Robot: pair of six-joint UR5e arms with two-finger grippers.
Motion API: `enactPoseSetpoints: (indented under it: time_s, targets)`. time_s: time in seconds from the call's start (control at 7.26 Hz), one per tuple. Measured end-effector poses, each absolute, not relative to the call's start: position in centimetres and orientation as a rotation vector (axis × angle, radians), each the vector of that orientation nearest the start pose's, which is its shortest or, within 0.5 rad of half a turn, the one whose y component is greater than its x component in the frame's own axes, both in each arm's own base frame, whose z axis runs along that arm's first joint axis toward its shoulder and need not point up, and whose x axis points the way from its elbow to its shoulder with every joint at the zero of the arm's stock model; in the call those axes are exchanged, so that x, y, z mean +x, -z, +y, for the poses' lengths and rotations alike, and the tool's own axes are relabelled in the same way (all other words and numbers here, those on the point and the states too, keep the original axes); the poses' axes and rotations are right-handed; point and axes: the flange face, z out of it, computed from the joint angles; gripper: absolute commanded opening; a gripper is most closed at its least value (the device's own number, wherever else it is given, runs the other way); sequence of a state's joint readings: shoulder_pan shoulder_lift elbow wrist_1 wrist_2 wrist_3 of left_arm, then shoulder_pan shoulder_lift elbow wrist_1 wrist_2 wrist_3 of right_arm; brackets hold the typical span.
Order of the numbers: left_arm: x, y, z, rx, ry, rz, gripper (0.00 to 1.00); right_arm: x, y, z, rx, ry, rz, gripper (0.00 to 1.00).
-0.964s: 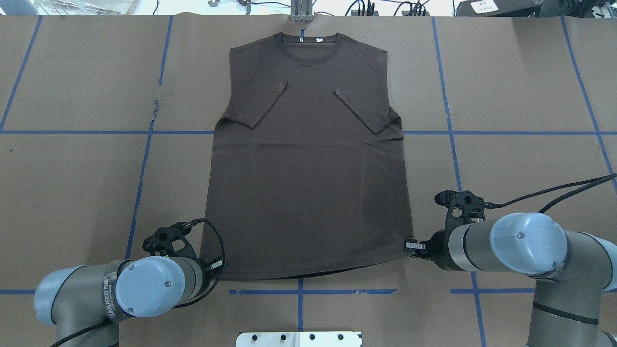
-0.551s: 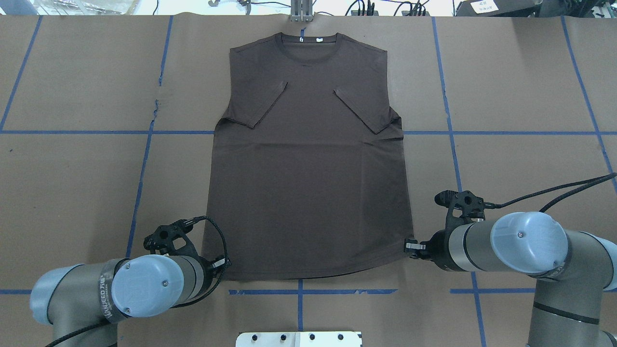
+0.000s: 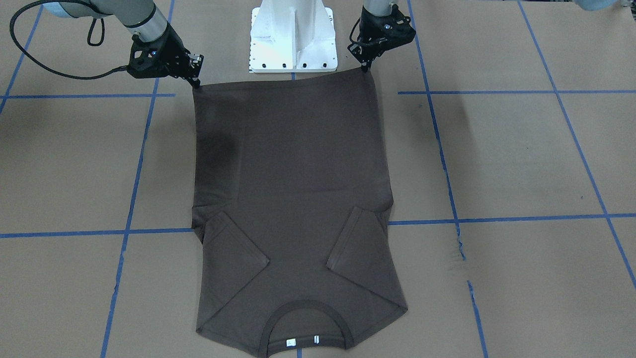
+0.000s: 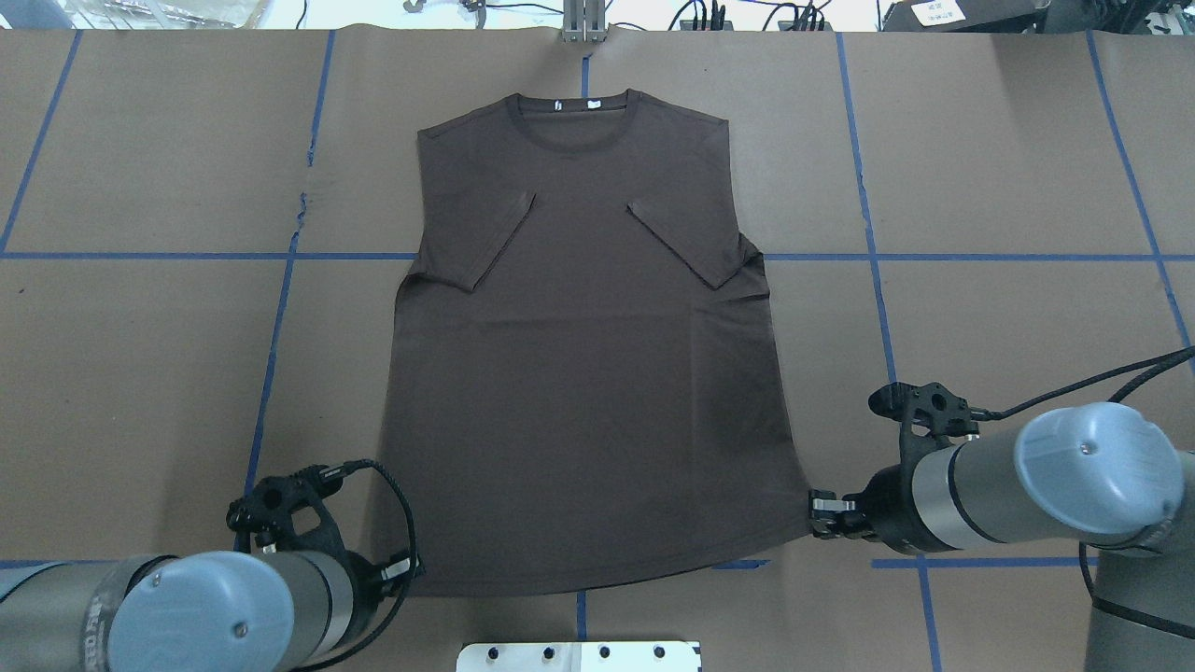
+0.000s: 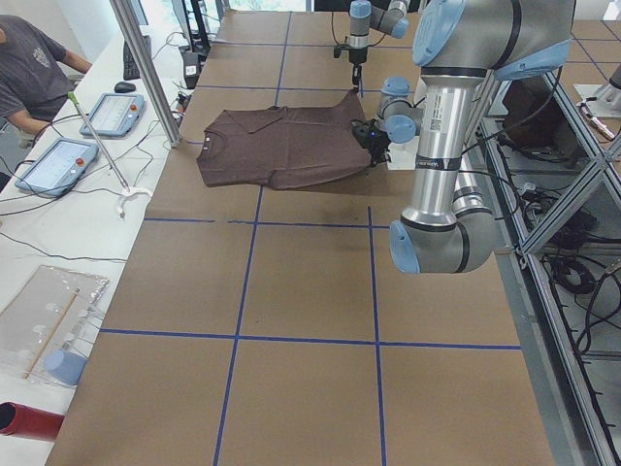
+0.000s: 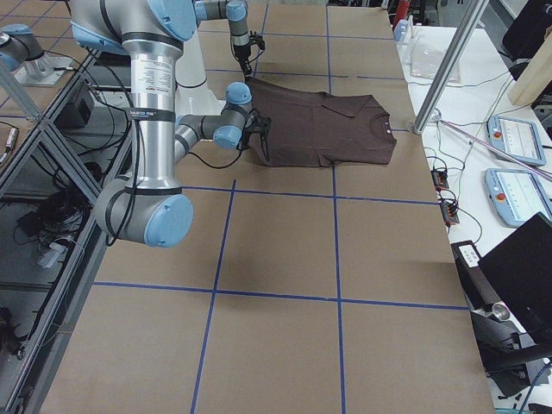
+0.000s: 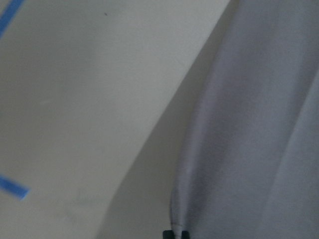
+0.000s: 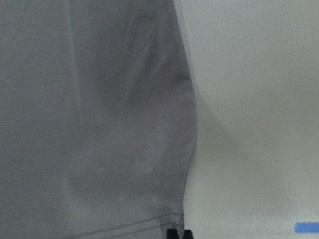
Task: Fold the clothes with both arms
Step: 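Grasp both hem corners with the left and right grippers, then lift the hem with both grippers and fold it toward the collar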
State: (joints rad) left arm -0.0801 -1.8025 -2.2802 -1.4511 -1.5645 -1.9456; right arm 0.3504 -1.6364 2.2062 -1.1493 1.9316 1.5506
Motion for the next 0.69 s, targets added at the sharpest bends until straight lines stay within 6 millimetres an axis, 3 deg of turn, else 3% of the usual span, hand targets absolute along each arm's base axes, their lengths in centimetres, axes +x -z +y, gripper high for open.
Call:
enactPoseSetpoints:
  time_s: [0.28,0.41,0.55,0.69]
  targets:
    - [44.4,-23.4,-12.9,-0.168,0.362,0.832,0.00,-34.4,-32.9,-21.7,-0.256,-0.051,-1.051,0.00]
    - [43.4,-22.6,-12.7,-0.179,0.362,0.851,0.00,-34.3,-32.4,-21.3,-0.279,-0.032,-1.060,0.00]
    - [42.2,-22.0,-14.0,-0.181,0.386,0.868,0.00,-35.0,-32.0,-21.8,-0.277,-0.031,-1.074,0.00]
    - [41.2,-21.7,-16.3,-0.172,0.432,0.879,0.00,-36.0,-31.3,-23.8,-0.251,-0.053,-1.098,0.00]
